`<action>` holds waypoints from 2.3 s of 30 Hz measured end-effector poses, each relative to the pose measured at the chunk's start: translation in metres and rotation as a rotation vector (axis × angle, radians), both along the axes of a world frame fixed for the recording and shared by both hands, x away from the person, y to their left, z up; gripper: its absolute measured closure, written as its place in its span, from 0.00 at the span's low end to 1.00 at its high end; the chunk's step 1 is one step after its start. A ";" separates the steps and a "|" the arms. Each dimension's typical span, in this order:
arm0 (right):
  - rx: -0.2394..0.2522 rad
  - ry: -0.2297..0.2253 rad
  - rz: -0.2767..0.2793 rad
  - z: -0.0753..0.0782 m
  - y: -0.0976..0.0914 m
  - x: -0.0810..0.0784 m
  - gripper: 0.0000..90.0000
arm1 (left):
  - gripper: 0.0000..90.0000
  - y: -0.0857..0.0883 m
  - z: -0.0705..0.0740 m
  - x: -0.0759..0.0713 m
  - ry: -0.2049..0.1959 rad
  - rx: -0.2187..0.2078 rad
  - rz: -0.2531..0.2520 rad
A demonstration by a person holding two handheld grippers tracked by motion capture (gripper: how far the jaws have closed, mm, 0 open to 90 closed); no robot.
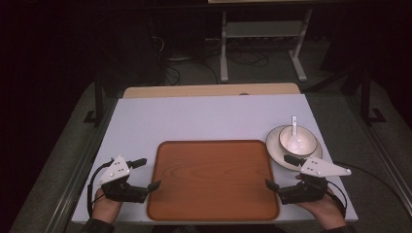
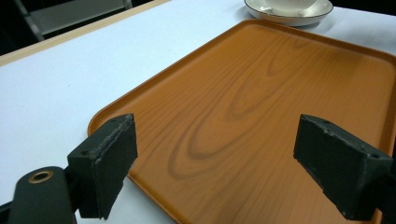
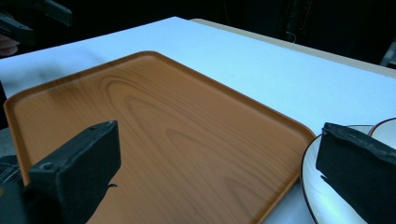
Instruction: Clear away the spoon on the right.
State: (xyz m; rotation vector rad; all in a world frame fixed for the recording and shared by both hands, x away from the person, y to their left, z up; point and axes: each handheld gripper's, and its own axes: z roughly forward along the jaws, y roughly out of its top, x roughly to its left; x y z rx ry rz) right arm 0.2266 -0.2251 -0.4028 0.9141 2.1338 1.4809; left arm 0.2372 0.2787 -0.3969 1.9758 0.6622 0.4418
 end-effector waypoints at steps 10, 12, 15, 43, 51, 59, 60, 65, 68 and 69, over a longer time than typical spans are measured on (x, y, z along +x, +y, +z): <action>-0.003 0.009 0.003 0.000 0.000 0.003 0.00 | 0.14 0.001 -0.001 0.001 0.005 0.002 0.007; -0.003 0.009 0.002 0.002 0.000 0.005 0.00 | 0.14 0.001 -0.001 0.001 0.005 0.005 0.005; -0.005 0.011 -0.007 0.003 -0.002 0.007 0.00 | 0.14 0.002 -0.001 0.001 0.008 -0.004 0.011; -0.012 -0.014 -0.039 0.016 -0.010 0.026 0.00 | 0.14 0.003 -0.001 0.001 0.007 -0.006 0.007; -0.012 -0.017 -0.043 0.016 -0.011 0.033 0.00 | 0.14 0.002 -0.001 0.001 0.010 -0.004 0.005; 0.001 -0.016 -0.059 0.020 -0.015 0.040 0.00 | 0.14 0.002 -0.001 0.001 0.011 -0.003 0.002; 0.004 -0.016 -0.062 0.020 -0.016 0.041 0.00 | 0.14 0.002 -0.001 0.001 0.010 -0.005 0.001; 0.022 -0.017 -0.081 0.023 -0.021 0.046 0.00 | 0.14 0.002 -0.001 0.001 0.011 -0.005 0.001; 0.025 -0.017 -0.084 0.024 -0.023 0.048 0.00 | 0.14 0.002 -0.002 0.001 0.012 -0.006 0.001; 0.025 -0.014 -0.088 0.024 -0.024 0.051 0.00 | 0.14 0.002 -0.002 0.001 0.012 -0.006 0.000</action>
